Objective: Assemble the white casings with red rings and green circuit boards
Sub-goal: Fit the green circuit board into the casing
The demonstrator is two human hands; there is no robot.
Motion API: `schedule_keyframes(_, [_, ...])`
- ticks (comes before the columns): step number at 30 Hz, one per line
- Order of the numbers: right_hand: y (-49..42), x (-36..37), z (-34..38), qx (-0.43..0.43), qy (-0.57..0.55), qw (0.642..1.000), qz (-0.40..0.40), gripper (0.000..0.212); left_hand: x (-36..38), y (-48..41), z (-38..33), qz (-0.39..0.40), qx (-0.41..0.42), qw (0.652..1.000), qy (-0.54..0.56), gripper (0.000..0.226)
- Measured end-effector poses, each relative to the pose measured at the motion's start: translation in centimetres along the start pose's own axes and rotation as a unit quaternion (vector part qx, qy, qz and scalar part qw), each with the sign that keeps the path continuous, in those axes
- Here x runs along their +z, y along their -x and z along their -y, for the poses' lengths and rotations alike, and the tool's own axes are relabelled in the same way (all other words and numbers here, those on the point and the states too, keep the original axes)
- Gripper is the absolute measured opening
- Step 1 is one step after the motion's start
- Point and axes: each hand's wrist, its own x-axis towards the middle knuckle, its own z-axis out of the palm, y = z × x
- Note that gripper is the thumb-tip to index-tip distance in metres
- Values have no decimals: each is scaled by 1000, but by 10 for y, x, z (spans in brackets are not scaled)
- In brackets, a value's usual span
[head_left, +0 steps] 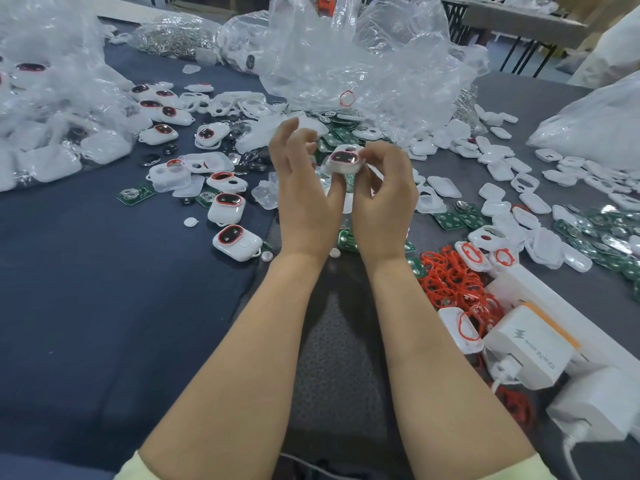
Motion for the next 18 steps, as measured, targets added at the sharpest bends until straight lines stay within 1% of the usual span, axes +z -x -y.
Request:
schedule_keyframes(2, [0,1,-1,1,-6,1000,2,19,-1,0,2,11,-15,1000,-7,46])
schedule_keyframes(6, [0,2,-3,19,-16,1000,2,20,-2,-1,0,19,-21,999,-26,38])
schedule_keyframes(8, [0,2,-3,29,-22,999,6,19,-2,-2,0,8,-6,999,-38,31])
schedule_keyframes(10, [0,2,-3,50,-30,998,16,13,-2,-2,2,-2,18,999,-49,20])
schedule_keyframes(12, [0,2,-2,76,-33,996,34,8,-1,-2,3,-1,11,999,-32,9])
schedule_keyframes(14, [-1,1,-2,101,-23,993,61,8,0,-3,2,21,-49,999,12,4])
schedule_keyframes(15, [-2,1,-2,112,-16,991,76,8,1,-5,3,31,-85,995,43,9])
schedule_keyframes(16, [-2,0,-1,125,-12,988,91,7,1,-6,4,42,-125,987,87,11])
schedule_keyframes(18, [-4,0,-1,155,-30,981,111,7,1,-9,7,60,-213,957,189,8])
